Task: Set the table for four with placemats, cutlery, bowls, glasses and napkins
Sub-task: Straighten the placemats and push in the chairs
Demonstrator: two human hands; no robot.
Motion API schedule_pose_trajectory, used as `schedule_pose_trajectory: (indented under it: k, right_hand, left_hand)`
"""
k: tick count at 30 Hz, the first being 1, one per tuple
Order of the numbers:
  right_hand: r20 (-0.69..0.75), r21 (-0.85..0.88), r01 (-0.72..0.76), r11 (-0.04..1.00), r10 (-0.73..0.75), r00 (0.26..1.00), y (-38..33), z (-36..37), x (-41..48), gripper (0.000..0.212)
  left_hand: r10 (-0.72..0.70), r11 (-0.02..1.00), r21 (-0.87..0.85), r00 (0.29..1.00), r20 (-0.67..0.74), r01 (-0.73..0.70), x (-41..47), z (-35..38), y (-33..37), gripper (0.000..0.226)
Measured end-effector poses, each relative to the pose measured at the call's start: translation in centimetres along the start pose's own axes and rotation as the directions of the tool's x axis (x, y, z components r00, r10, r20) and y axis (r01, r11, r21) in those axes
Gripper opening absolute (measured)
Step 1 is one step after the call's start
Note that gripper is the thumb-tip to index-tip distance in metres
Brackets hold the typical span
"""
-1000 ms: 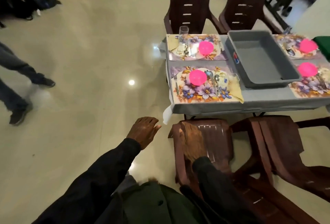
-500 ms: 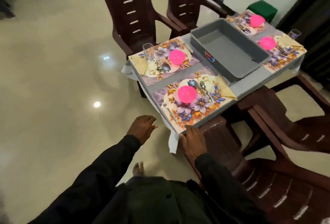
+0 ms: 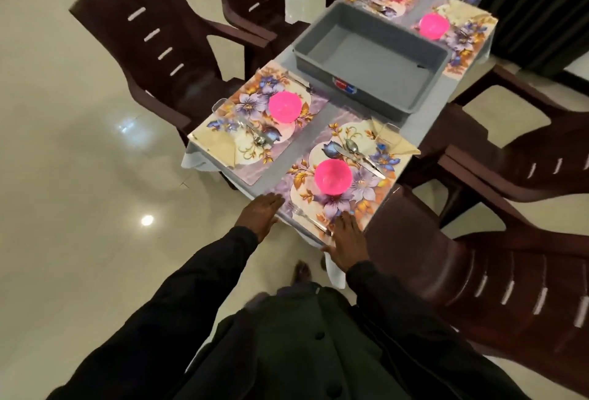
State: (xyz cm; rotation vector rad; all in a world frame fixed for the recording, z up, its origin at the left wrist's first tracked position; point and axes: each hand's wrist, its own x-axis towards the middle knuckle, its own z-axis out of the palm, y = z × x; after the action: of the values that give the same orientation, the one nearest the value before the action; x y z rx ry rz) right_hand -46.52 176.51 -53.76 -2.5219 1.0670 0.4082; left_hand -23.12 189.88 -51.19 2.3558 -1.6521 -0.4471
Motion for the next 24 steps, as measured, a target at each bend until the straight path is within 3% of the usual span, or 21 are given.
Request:
schedule_pose_trajectory:
  k: [10,16,19,24]
  right_hand:
    - [-0.043,-0.012,-0.078,0.997,0.078,0.996,-0.7,1.5,1.4,0.107]
    - [-0.037,0.073,-0.078,0.994,0.080,0.996,-1.7,0.1,1.0,0.108]
    - [-0.040,0.092,-0.083,0.992,0.087,0.995,-1.6,0.2,1.1,0.103]
    - [-0.031,0.127,-0.091,0.988,0.095,0.995,-1.3,0.3,1.0,0.101]
  left_hand:
    - [0.256,0.967,-0.069,0.931,0.259,-0.246,6.4,2.2,-4.6,0.078]
    - [0.334,0.942,-0.051,0.910,0.248,-0.332,6.7,3.6,-6.6,0.078]
    - [0.333,0.943,-0.056,0.924,0.185,-0.329,6.6,3.9,-7.2,0.065]
    - [0.386,0.914,0.022,0.883,0.269,-0.406,6.5,3.8,-7.5,0.081]
